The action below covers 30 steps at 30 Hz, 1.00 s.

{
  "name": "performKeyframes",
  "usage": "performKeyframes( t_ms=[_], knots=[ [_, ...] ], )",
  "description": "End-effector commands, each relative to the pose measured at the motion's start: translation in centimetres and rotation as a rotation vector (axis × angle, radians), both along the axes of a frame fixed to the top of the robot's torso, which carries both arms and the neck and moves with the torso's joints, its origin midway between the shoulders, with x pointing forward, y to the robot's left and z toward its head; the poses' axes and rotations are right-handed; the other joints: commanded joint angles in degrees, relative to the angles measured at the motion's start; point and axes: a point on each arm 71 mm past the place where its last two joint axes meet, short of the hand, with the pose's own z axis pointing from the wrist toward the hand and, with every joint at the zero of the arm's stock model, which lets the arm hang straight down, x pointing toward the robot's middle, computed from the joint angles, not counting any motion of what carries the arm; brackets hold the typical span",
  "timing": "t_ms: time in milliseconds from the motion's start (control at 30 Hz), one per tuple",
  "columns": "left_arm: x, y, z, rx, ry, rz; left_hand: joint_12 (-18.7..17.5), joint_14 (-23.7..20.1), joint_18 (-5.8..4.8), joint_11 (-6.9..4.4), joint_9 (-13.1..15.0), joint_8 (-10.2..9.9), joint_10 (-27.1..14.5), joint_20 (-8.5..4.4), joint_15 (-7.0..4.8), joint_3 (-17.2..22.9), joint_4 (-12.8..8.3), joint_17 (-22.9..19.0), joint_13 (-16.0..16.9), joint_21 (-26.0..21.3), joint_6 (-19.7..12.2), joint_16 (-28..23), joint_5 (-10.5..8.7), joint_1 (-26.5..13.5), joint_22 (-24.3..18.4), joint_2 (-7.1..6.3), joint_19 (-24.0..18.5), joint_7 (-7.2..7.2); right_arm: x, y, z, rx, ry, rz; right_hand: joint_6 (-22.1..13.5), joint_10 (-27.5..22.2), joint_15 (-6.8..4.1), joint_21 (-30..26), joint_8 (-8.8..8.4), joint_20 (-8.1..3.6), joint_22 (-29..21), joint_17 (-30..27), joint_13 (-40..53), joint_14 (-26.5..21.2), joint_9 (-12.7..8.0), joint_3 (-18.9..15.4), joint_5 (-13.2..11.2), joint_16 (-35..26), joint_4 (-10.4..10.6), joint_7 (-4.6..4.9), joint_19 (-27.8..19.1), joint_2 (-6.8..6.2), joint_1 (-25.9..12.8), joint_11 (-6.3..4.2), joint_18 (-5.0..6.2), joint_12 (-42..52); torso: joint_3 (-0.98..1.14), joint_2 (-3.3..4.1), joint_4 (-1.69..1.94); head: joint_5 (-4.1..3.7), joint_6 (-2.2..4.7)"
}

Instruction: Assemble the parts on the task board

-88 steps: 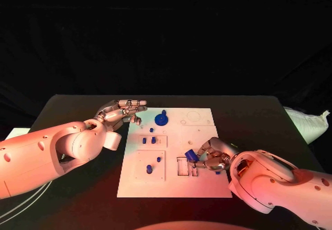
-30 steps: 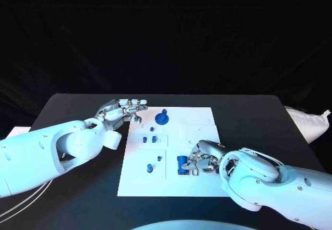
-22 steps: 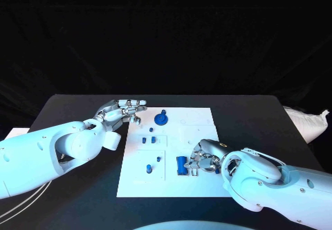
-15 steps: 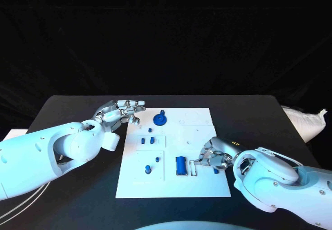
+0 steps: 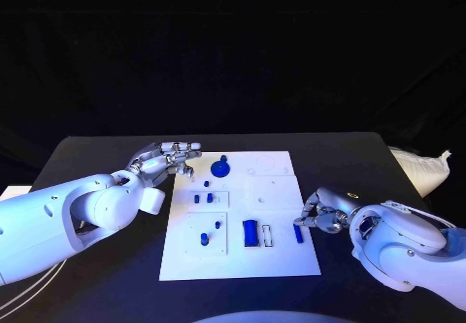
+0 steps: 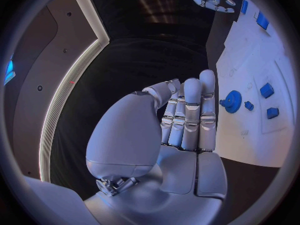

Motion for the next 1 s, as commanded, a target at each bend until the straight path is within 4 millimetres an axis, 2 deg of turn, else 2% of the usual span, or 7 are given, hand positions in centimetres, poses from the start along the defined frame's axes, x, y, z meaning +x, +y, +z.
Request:
performKeyframes(
  t_ms=[33, 100, 167, 300, 533, 733, 1000],
  knots=[
    [-0.1, -0.3, 0.1, -0.012, -0.007, -0.021, 0.32, -0.33, 0.67, 0.10, -0.02, 0.22, -0.54, 0.08, -0.26, 0.05, -0.32, -0.14, -0.10, 0.17, -0.48, 0.07, 0.30, -0.19, 0.11, 0.05, -0.34, 0.07, 0.0, -0.3, -0.3, -0.088, 0.008, 0.009, 0.65, 0.36, 0.35, 0.28, -0.39, 0.56, 11.18, 1.63, 0.26, 3.62, -0.13, -0.08, 0.28, 0.46, 0.63, 0.11, 2.73, -0.01, -0.71, 0.19, -0.90, 0.20, -0.01, 0.01, 0.08, -0.25, -0.13],
    [-0.1, -0.3, 0.1, -0.013, -0.007, -0.023, 0.32, -0.33, 0.67, 0.10, -0.02, 0.22, -0.54, 0.08, -0.26, 0.05, -0.32, -0.14, -0.10, 0.17, -0.48, 0.07, 0.30, -0.19, 0.11, 0.05, -0.34, 0.07, -0.1, -0.3, -0.6, -0.098, 0.017, 0.012, 0.97, 0.41, 0.32, 0.34, -0.41, 0.55, 11.26, 1.74, 0.31, 3.64, -0.21, -0.18, 0.25, 0.52, 0.82, 0.03, 2.79, -0.13, -0.85, 0.14, -0.92, 0.24, -0.10, 0.00, 0.17, -0.25, -0.17],
    [-0.1, -0.3, 0.1, -0.013, -0.007, -0.023, 0.32, -0.33, 0.67, 0.10, -0.02, 0.22, -0.54, 0.08, -0.26, 0.05, -0.32, -0.14, -0.10, 0.17, -0.48, 0.07, 0.30, -0.19, 0.11, 0.05, -0.34, 0.07, -0.2, -0.2, -0.9, -0.106, 0.030, 0.016, 1.39, 0.47, 0.27, 0.38, -0.43, 0.53, 11.31, 1.83, 0.37, 3.65, -0.32, -0.28, 0.19, 0.57, 1.01, -0.08, 2.84, -0.31, -0.94, 0.05, -0.94, 0.27, -0.08, -0.02, 0.23, -0.22, -0.22],
    [-0.1, -0.3, 0.1, -0.012, -0.006, -0.021, 0.32, -0.33, 0.67, 0.10, -0.02, 0.22, -0.54, 0.08, -0.26, 0.05, -0.32, -0.14, -0.10, 0.17, -0.48, 0.07, 0.30, -0.19, 0.11, 0.05, -0.34, 0.07, -0.3, 0.0, -1.5, -0.112, 0.055, 0.024, 1.96, 0.51, 0.19, 0.40, -0.47, 0.48, 11.34, 1.94, 0.40, 3.67, -0.45, -0.50, 0.10, 0.64, 1.34, -0.21, 2.86, -0.64, -1.16, -0.05, -0.94, 0.23, -0.03, 0.01, 0.17, -0.08, -0.18],
    [0.0, -0.2, 0.0, -0.010, -0.005, -0.019, 0.32, -0.33, 0.67, 0.10, -0.02, 0.22, -0.54, 0.08, -0.26, 0.05, -0.32, -0.14, -0.10, 0.17, -0.48, 0.07, 0.30, -0.19, 0.11, 0.05, -0.34, 0.07, -0.3, 0.5, -2.1, -0.115, 0.078, 0.034, 2.16, 0.51, 0.16, 0.41, -0.55, 0.46, 11.35, 2.00, 0.42, 3.68, -0.54, -0.66, 0.01, 0.67, 1.55, -0.24, 2.86, -0.86, -1.32, -0.08, -0.94, 0.21, -0.10, 0.04, 0.12, -0.01, -0.27],
    [0.0, -0.1, 0.0, -0.010, -0.004, -0.019, 0.37, -0.34, 0.66, 0.10, -0.02, 0.24, -0.56, 0.10, -0.25, 0.02, -0.31, -0.17, -0.10, 0.17, -0.49, 0.09, 0.30, -0.28, 0.12, 0.07, -0.36, 0.08, -0.3, 0.8, -2.5, -0.125, 0.094, 0.044, 2.59, 0.49, 0.09, 0.37, -0.53, 0.41, 11.32, 2.02, 0.39, 3.67, -0.57, -0.56, 0.04, 0.67, 1.54, -0.39, 2.83, -0.88, -1.02, -0.19, -0.93, 0.10, -0.07, 0.03, 0.12, 0.14, -0.59],
    [0.0, -0.1, 0.0, -0.010, -0.005, -0.019, 0.41, -0.36, 0.66, 0.11, -0.02, 0.26, -0.59, 0.11, -0.23, -0.02, -0.28, -0.20, -0.10, 0.17, -0.50, 0.10, 0.29, -0.36, 0.12, 0.10, -0.38, 0.08, -0.2, 1.3, -2.9, -0.172, 0.114, 0.067, 3.32, 0.34, -0.12, 0.31, -1.04, 0.18, 11.28, 2.07, 0.34, 3.65, -0.89, -0.18, -2.12, 0.65, -0.22, -0.54, 2.76, -2.19, 1.89, -0.38, -0.92, -0.34, -0.05, 0.02, 0.15, 0.29, -0.70]
  ],
)
